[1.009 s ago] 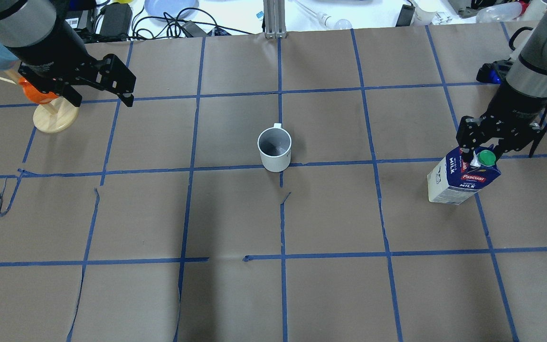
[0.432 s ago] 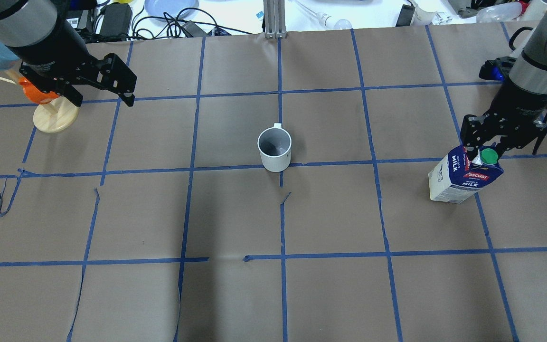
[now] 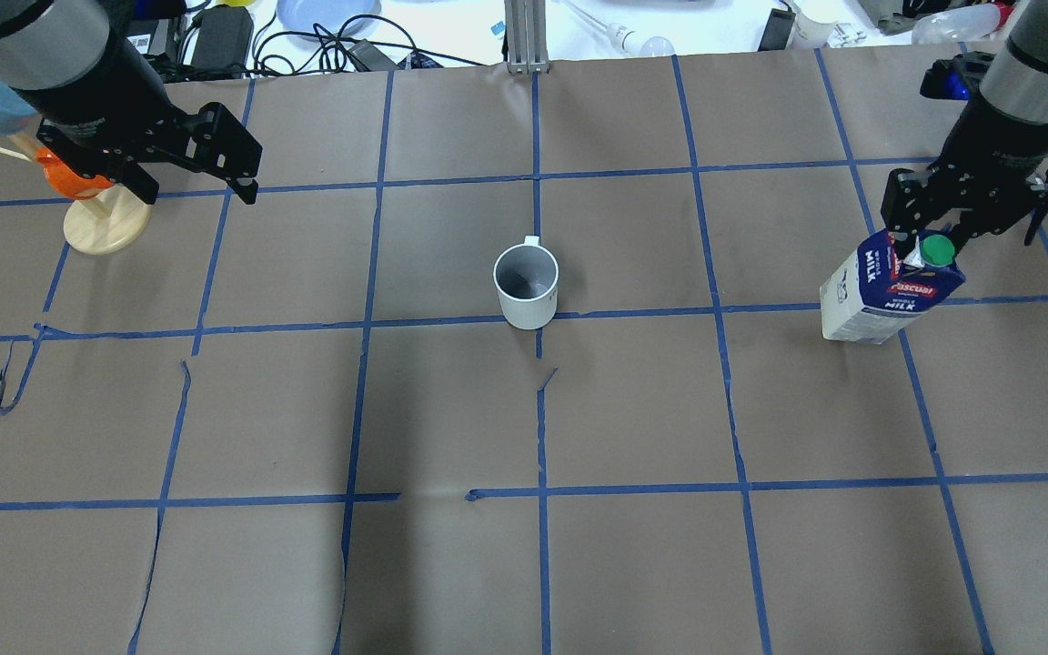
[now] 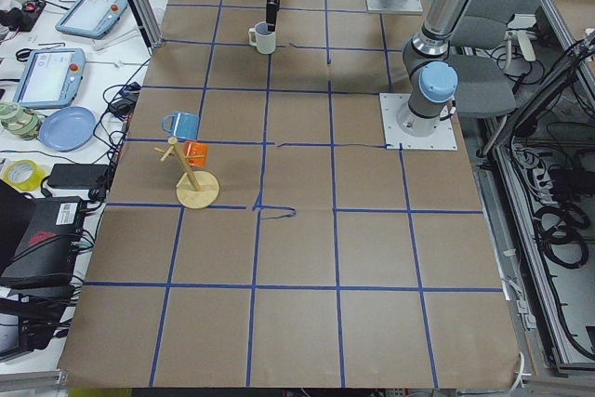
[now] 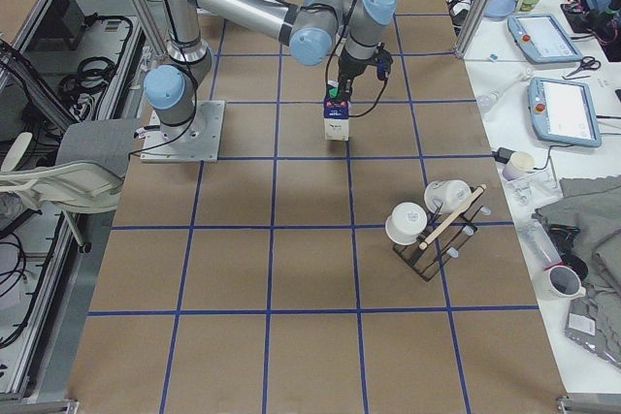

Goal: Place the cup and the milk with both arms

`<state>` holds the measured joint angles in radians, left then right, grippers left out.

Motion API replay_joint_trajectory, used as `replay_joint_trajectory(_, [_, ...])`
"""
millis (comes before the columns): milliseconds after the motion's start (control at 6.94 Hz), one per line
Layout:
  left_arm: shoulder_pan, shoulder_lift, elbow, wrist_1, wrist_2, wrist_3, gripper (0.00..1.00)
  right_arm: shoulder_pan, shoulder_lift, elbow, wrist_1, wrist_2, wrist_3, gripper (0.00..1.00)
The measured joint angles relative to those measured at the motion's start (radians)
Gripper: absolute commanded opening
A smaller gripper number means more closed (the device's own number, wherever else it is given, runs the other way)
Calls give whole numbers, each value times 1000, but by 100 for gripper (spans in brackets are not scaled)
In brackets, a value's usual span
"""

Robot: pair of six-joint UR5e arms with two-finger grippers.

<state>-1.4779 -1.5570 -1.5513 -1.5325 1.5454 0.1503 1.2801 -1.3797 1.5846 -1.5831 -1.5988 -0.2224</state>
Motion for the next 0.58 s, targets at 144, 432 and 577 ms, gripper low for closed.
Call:
replay_joint_trajectory(144, [0, 0, 0, 0, 0, 0, 100, 52, 46, -71, 8, 0, 13, 51])
replay_joint_trajectory(432, [-1, 1, -1, 0, 2, 0, 100, 190, 148, -202, 20, 4, 78, 51])
replay_joint_trajectory(577, [-1, 1, -1, 0, 2, 0, 100, 254, 178, -230, 19, 16, 122, 51])
